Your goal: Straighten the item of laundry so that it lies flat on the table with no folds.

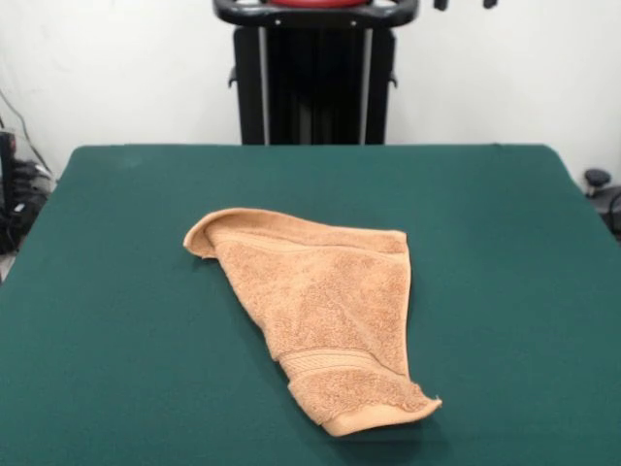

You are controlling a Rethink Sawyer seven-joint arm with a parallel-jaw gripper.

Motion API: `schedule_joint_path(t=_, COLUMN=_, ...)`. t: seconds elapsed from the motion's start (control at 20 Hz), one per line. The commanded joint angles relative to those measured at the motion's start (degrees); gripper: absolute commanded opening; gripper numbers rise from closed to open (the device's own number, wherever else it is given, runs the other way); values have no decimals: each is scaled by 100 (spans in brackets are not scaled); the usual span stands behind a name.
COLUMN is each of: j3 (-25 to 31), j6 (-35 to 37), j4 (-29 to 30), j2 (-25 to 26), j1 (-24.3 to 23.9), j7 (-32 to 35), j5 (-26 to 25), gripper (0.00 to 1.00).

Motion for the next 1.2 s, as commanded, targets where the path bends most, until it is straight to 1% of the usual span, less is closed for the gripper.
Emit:
schedule_joint_path(t=0.05, j3=-33, j6=86, j4=-114, j2=-105, j1=165, j7=855, j5=-309, gripper=100)
schedule_joint_path(t=0.55, j3=-90, j6=-83, j4=-159, j2=38, j1=292, j7=1020, j5=-399, gripper=100)
schedule_joint_path(t=1.2, j3=-102, j6=-136, j4=-115, j2=3, j1=265, j7=993, j5=-357, gripper=100)
